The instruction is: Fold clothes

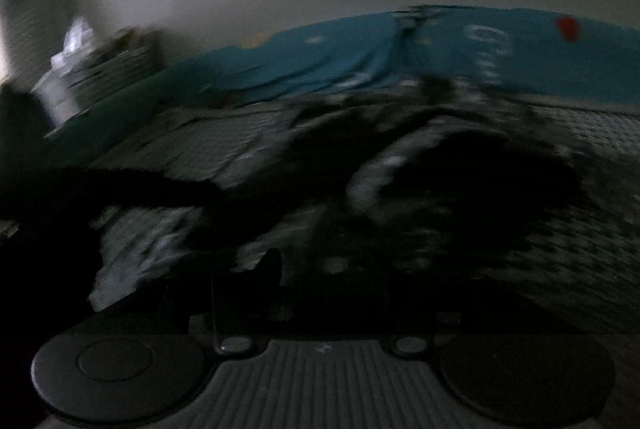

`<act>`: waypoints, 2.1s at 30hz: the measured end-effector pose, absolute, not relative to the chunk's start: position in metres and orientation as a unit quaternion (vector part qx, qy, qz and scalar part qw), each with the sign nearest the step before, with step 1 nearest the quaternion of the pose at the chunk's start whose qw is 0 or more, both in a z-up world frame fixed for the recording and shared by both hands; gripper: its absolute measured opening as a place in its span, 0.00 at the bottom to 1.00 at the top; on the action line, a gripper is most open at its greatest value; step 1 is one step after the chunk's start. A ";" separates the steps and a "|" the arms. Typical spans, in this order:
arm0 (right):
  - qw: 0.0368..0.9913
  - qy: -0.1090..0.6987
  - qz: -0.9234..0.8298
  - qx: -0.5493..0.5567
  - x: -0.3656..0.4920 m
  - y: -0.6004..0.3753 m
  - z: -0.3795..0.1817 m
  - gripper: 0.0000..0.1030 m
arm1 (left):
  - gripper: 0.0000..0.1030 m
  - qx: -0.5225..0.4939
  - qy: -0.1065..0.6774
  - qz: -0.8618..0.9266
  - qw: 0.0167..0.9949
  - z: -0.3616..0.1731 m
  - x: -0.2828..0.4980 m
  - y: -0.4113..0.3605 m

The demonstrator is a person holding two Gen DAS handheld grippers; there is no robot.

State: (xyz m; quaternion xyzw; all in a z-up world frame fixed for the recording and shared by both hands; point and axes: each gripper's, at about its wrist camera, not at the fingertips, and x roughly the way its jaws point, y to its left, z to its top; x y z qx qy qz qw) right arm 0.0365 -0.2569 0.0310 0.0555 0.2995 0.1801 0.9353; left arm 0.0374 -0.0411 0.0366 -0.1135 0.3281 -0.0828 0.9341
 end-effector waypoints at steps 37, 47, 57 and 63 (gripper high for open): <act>0.912 0.318 0.063 0.250 0.166 -0.325 -0.032 0.26 | 1.00 -0.139 0.380 -0.100 0.909 0.002 0.053 -0.073; 0.915 0.314 0.052 0.246 0.161 -0.321 -0.028 0.13 | 1.00 -0.140 0.383 -0.089 0.909 0.000 0.058 -0.075; 0.938 0.267 0.049 0.217 0.106 -0.331 0.022 0.12 | 1.00 -0.163 0.375 -0.095 0.908 0.002 0.055 -0.066; 0.949 0.249 0.036 0.189 0.057 -0.335 0.033 0.11 | 1.00 -0.169 0.369 -0.096 0.909 0.004 0.044 -0.064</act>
